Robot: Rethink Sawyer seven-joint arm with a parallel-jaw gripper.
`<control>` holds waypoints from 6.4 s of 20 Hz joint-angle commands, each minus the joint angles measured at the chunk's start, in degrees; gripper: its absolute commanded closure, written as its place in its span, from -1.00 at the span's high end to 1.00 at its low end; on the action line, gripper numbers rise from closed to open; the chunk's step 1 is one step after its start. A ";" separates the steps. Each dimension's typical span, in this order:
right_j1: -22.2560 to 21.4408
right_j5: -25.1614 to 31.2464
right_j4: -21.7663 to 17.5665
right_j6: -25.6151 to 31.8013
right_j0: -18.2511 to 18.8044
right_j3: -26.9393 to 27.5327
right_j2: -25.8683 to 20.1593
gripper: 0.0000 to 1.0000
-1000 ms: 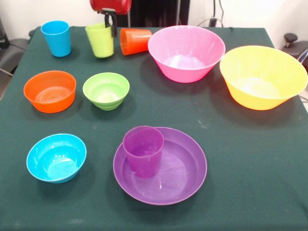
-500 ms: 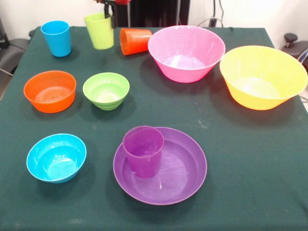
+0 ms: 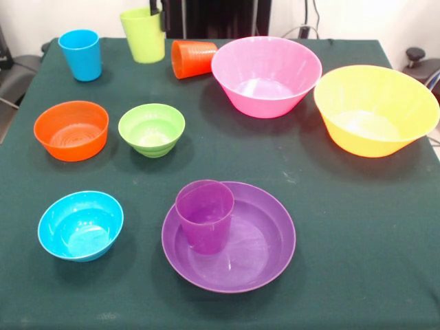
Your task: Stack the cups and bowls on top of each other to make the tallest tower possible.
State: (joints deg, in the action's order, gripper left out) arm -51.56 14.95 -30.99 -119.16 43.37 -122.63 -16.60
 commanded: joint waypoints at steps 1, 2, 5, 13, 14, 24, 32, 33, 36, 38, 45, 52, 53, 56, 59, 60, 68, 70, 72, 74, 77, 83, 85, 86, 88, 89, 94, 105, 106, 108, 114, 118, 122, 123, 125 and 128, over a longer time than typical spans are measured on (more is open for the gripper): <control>-4.21 11.66 6.50 2.94 -3.73 1.98 -8.37 -1.00; -4.36 12.32 7.13 2.54 -4.42 2.87 -8.43 -1.00; -3.83 14.26 8.41 0.37 -7.59 6.58 -7.46 -1.00; 2.08 16.12 8.32 -6.33 -17.95 19.38 -1.22 -1.00; 3.00 16.18 8.28 -7.12 -19.19 20.96 -0.36 -1.00; 12.03 20.52 9.33 -12.00 -29.81 37.50 7.03 -1.00; 19.46 23.44 11.75 -11.40 -34.69 49.56 11.57 -1.00; 20.06 23.77 12.08 -11.13 -34.84 50.38 11.75 -1.00; 22.25 24.88 13.00 -10.14 -35.58 53.64 12.52 -1.00; 23.84 25.68 13.45 -9.45 -35.90 56.18 12.94 -1.00; 30.74 30.28 14.96 -7.35 -36.22 67.54 13.92 -1.00; 32.13 29.58 15.95 -7.85 -37.41 68.83 15.99 -1.00; 32.39 29.55 16.17 -7.89 -37.61 69.11 16.25 -1.00; 33.09 29.36 16.76 -8.23 -38.24 69.84 16.98 -1.00; 33.37 29.79 17.55 -8.31 -38.84 70.39 17.71 -1.00; 33.29 29.95 17.85 -8.23 -38.99 70.33 17.99 -1.00; 33.23 31.41 20.14 -7.20 -40.02 71.13 19.84 -1.00; 33.11 31.49 20.59 -6.90 -40.17 71.03 20.20 -1.00; 32.94 31.56 21.09 -6.55 -40.29 70.80 20.58 -1.00; 32.83 31.89 21.53 -6.28 -40.46 70.85 20.96 -1.00; 32.74 32.77 22.24 -5.77 -40.74 71.28 21.47 -1.00; 33.03 35.99 23.58 -4.91 -41.26 73.90 22.19 -1.00; 32.96 37.45 23.89 -4.67 -41.43 74.82 22.40 -1.00; 32.90 38.15 23.99 -4.54 -41.50 75.25 22.48 -1.00; 32.92 39.81 24.30 -4.22 -41.59 76.46 22.62 -1.00; 33.01 40.31 24.41 -4.19 -41.64 76.91 22.67 -1.00; 35.03 40.61 24.70 -5.35 -42.24 79.76 23.34 -1.00; 38.78 42.48 26.09 -8.65 -44.30 85.24 25.69 -1.00; 39.12 42.65 26.23 -8.80 -44.40 85.76 25.89 -1.00; 39.75 42.72 26.63 -9.26 -44.63 86.49 26.26 -1.00; 41.36 42.14 27.65 -9.55 -45.02 88.02 27.33 -1.00; 42.63 40.71 28.19 -9.02 -44.86 88.65 27.85 -1.00; 43.75 38.49 28.54 -9.06 -44.78 88.56 28.11 -1.00; 44.03 38.09 28.57 -9.08 -44.76 88.65 28.25 -1.00; 44.53 36.98 28.59 -8.86 -44.59 88.55 28.36 -1.00; 45.42 35.31 28.89 -8.51 -44.12 88.25 28.31 -1.00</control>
State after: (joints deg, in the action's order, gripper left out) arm -8.27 51.39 -2.00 -119.22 -1.03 -33.25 14.41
